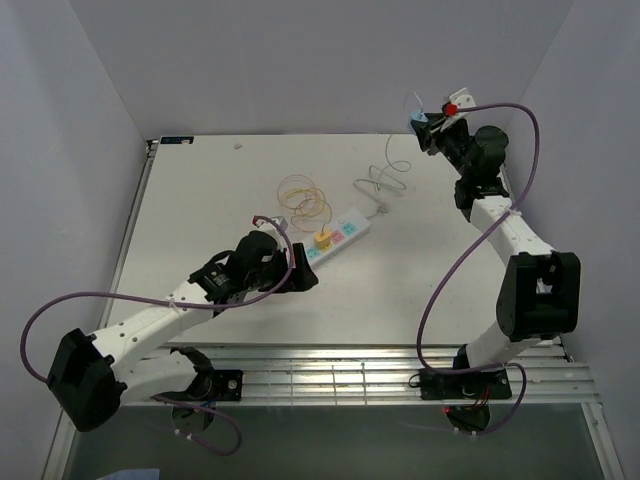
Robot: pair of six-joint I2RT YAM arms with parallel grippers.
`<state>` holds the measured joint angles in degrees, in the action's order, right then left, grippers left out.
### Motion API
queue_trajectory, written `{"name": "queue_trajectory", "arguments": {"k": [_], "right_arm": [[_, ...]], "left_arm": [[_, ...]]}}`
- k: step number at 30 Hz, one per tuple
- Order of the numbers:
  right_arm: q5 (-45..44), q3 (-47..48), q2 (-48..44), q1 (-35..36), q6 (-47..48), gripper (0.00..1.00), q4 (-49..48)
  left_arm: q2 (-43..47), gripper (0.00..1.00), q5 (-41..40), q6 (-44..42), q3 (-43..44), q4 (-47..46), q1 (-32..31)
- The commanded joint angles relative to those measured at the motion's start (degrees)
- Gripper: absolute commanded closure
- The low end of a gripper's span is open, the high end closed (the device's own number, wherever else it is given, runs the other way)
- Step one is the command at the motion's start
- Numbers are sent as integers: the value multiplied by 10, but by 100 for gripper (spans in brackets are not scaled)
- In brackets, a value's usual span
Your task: Insert the plug
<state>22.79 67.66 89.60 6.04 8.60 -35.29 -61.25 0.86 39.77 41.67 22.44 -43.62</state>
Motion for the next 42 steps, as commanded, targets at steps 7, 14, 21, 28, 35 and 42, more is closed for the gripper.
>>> {"name": "queue_trajectory", "arguments": {"k": [7,14,21,28,35,42], "right_arm": [[52,45,157,41,34,92,7],[133,12,173,80,87,92,62],[298,26,196,91,190,92,151],[436,80,222,90,395,92,326],[457,107,235,91,593,92,480],[463,122,258,91,587,92,473]], "left_arm": [[-85,2,61,27,-1,-49,35],[-123,2,119,63,-55,-113,40],[-149,11,127,78,-73,-136,77],[-164,33,106,96,-71,-128,97],[-178,44,92,97,-64,-102,131],[-171,45,82,85,-58,-85,166]]}}
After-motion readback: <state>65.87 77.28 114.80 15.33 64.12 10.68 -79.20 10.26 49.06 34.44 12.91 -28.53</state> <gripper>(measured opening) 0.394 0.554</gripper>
